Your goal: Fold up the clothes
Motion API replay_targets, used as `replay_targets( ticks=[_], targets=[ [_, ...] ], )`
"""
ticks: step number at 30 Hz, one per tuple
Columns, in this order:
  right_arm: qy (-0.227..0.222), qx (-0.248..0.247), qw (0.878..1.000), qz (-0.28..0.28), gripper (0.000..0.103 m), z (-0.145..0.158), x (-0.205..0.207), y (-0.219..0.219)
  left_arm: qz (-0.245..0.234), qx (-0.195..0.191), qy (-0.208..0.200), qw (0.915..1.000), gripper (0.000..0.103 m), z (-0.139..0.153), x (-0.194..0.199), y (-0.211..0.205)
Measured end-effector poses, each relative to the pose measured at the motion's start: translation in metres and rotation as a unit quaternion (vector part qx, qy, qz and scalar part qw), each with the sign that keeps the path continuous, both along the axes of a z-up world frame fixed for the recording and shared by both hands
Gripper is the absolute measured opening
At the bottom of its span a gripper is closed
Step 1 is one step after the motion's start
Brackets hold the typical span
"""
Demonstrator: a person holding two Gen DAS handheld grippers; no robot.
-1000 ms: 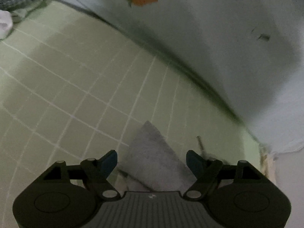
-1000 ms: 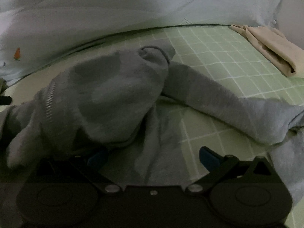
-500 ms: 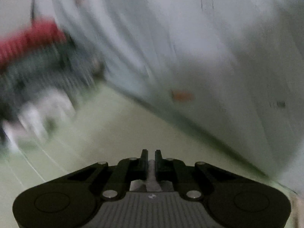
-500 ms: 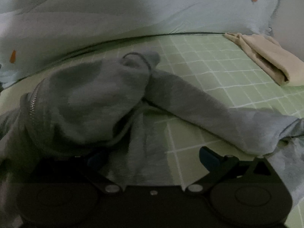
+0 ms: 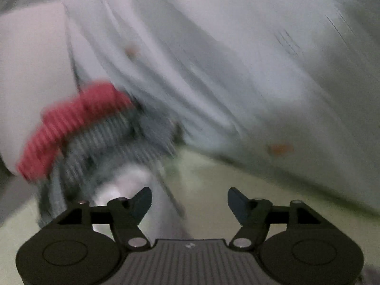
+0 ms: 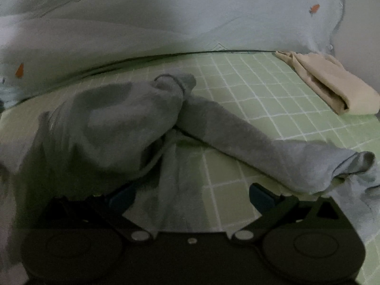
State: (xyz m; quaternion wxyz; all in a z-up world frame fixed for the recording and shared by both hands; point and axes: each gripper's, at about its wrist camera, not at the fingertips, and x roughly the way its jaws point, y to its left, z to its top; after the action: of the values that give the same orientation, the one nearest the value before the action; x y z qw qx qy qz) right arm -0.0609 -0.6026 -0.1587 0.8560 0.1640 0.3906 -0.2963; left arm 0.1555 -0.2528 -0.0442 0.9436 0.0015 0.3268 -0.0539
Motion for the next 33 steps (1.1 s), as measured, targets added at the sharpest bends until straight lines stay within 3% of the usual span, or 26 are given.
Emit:
replay_targets(
  ticks=[3,7,11,14,16,17,18,19,20,21,22,29,33],
  targets=[
    [0.016,0.009,1.000,0.006,0.103,-0.006,-0.003,0.009,-0.073,-0.005,0.085,0.9937,0.075,-0.034,-0.033,-0.004],
    [0.026,0.036,0.999,0.009,0.103,-0.013,-0.013,0.022,-0.169,-0.001,0.183,0.9685,0.076,-0.081,-0.084,-0.004],
    [0.030,0.059,0.998,0.007,0.103,-0.018,-0.024,0.036,-0.201,-0.002,0.238,0.9502,0.076,-0.114,-0.114,0.000],
    [0.031,0.062,0.997,0.016,0.103,-0.019,-0.035,0.047,-0.207,-0.015,0.262,0.9426,0.075,-0.126,-0.121,0.003],
    [0.037,0.055,0.997,0.040,0.097,-0.017,-0.041,0.057,-0.211,-0.027,0.264,0.9406,0.064,-0.128,-0.128,0.006],
    [0.042,0.050,0.997,0.052,0.088,-0.016,-0.043,0.062,-0.212,-0.031,0.263,0.9407,0.049,-0.129,-0.131,0.007],
    [0.042,0.043,0.996,0.064,0.074,-0.014,-0.046,0.067,-0.209,-0.028,0.260,0.9424,0.036,-0.129,-0.136,0.007],
    [0.042,0.036,0.996,0.077,0.067,-0.012,-0.050,0.073,-0.206,-0.028,0.258,0.9437,0.031,-0.128,-0.140,0.009],
    [0.041,0.029,0.995,0.090,0.048,-0.011,-0.053,0.078,-0.202,-0.033,0.257,0.9444,0.021,-0.128,-0.144,0.011],
    [0.034,0.032,0.994,0.097,0.027,-0.008,-0.058,0.081,-0.197,-0.038,0.257,0.9453,0.017,-0.128,-0.147,0.014],
    [0.028,0.034,0.994,0.105,0.021,-0.006,-0.062,0.084,-0.191,-0.039,0.257,0.9464,0.016,-0.127,-0.151,0.017],
    [0.040,0.045,0.987,0.150,0.019,0.000,-0.105,0.103,-0.163,-0.017,0.269,0.9491,0.015,-0.125,-0.202,0.051],
    [0.047,0.045,0.985,0.162,0.031,0.002,-0.113,0.099,-0.135,-0.029,0.268,0.9534,0.026,-0.120,-0.216,0.065]
  ],
)
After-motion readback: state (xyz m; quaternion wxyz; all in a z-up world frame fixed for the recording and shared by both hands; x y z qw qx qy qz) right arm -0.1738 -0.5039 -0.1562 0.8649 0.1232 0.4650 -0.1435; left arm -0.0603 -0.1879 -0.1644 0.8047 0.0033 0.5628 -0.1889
